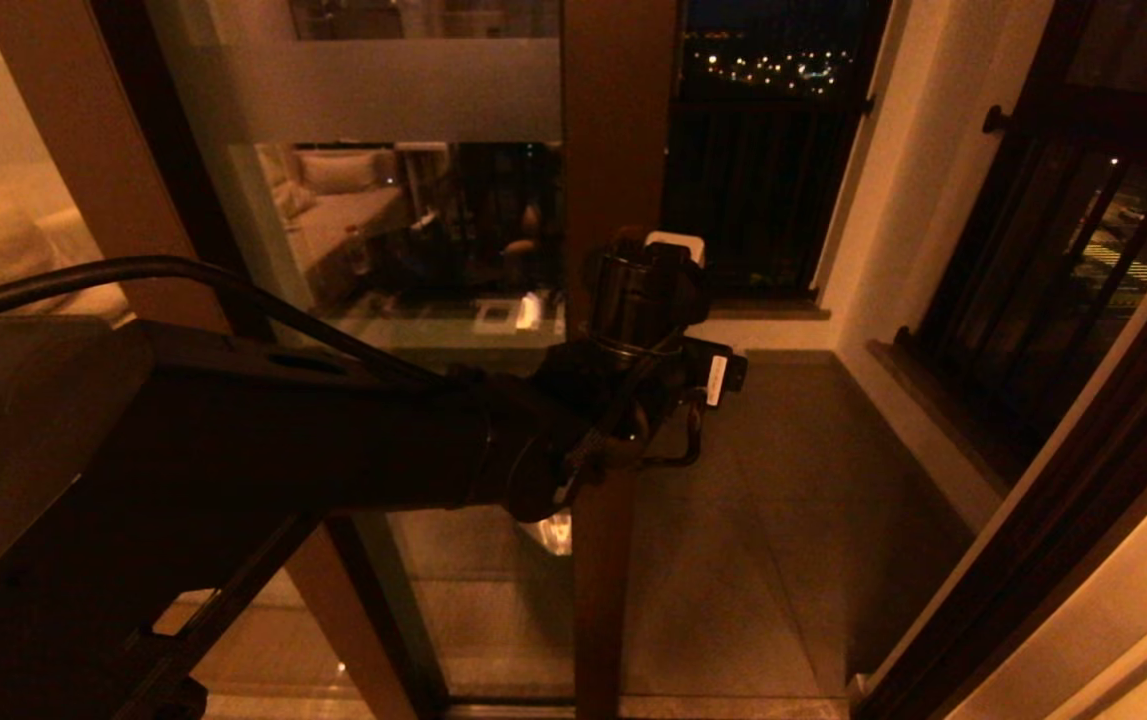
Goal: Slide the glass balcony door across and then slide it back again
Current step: Close the slid door
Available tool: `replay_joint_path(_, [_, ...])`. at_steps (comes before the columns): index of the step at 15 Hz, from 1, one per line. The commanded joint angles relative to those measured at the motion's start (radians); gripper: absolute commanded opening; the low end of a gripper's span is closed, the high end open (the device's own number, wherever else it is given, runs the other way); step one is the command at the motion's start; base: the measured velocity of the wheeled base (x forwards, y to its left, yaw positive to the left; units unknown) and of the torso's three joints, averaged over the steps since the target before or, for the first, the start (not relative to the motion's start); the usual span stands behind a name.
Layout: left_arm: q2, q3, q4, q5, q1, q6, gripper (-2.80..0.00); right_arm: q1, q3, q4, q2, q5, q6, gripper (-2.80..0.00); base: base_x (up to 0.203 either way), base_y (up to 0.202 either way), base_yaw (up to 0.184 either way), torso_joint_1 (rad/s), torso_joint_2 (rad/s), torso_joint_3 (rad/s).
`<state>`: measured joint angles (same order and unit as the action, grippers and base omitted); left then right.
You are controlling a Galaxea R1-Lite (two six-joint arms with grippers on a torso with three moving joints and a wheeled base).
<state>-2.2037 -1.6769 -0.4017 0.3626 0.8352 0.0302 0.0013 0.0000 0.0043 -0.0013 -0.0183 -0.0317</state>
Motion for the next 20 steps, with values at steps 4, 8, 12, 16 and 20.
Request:
replay_joint_path(4, [-0.021,-0.026,0.006,0.006,0.030,0.000,0.00,0.000,0.002,0.000,-0.002,0.000,-0.001,-2.80,0.000,0.000,0.000,0.000,0.00,0.000])
replay_joint_path(8, [-0.016,-0.027,0.004,0.003,0.054,0.000,0.00,0.000,0.002,0.000,-0.002,0.000,-0.001,-2.80,0.000,0.000,0.000,0.000,0.00,0.000])
replay_joint_path(12, [-0.008,-0.024,0.003,0.007,0.075,0.002,0.00,0.000,0.002,0.000,-0.002,0.000,-0.001,-2.80,0.000,0.000,0.000,0.000,0.00,0.000])
replay_joint_path(16, [0.059,0.057,0.004,0.082,0.082,0.002,0.00,0.000,0.002,0.000,-0.002,0.000,-0.001,-2.80,0.000,0.000,0.000,0.000,0.00,0.000])
replay_joint_path(20, [0.223,0.148,0.002,0.143,0.093,0.001,0.00,0.000,0.002,0.000,-0.002,0.000,-0.001,-2.80,0.000,0.000,0.000,0.000,0.00,0.000])
